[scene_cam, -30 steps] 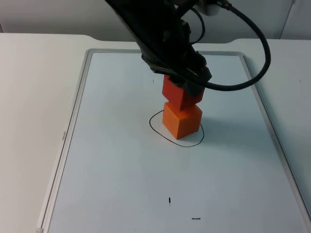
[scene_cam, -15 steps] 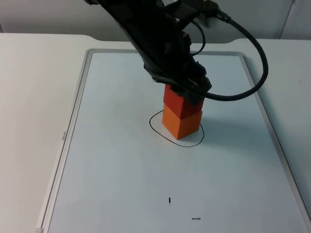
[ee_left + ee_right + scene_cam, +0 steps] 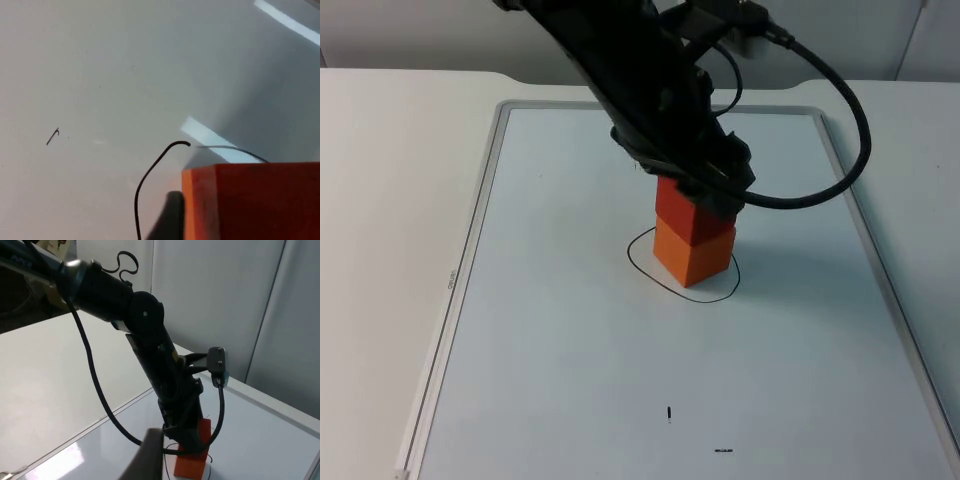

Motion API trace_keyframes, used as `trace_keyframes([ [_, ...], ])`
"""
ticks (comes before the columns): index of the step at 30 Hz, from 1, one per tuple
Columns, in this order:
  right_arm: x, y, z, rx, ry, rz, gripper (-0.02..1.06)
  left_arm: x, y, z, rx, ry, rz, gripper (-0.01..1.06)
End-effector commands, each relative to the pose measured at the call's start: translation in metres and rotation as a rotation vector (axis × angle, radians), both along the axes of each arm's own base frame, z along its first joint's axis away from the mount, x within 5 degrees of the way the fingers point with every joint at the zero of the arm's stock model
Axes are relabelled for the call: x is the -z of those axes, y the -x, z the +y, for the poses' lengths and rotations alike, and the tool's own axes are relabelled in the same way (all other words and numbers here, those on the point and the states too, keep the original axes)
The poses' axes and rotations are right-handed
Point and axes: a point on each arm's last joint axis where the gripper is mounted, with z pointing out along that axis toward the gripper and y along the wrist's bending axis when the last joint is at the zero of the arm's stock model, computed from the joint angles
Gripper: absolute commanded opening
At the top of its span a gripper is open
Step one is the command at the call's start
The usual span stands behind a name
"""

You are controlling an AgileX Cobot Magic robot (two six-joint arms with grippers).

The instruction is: Pick up one cube with the left hand and another cube with the right hand. First place the cube in the right hand at the target position, then stack the cube in the left hand on top.

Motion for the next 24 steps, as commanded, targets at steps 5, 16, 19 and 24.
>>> trace_keyframes([
  [5, 0.001, -0.001, 0.001, -0.001, 0.010, -0.003, 0.87, -0.021, 0.004, -0.002, 0.004, 0.034, -0.006, 1.00],
  [16, -0.002, -0.002, 0.002, -0.004, -0.009, -0.027, 0.87, -0.171, 0.044, 0.016, 0.116, 0.156, -0.129, 1.00],
  [19, -0.002, -0.002, 0.002, -0.005, -0.013, -0.032, 0.87, -0.202, 0.061, 0.028, 0.124, 0.171, -0.175, 1.00],
  [24, -0.004, -0.002, 0.002, -0.008, -0.027, -0.050, 0.87, -0.244, 0.093, 0.056, 0.093, 0.140, -0.225, 1.00],
])
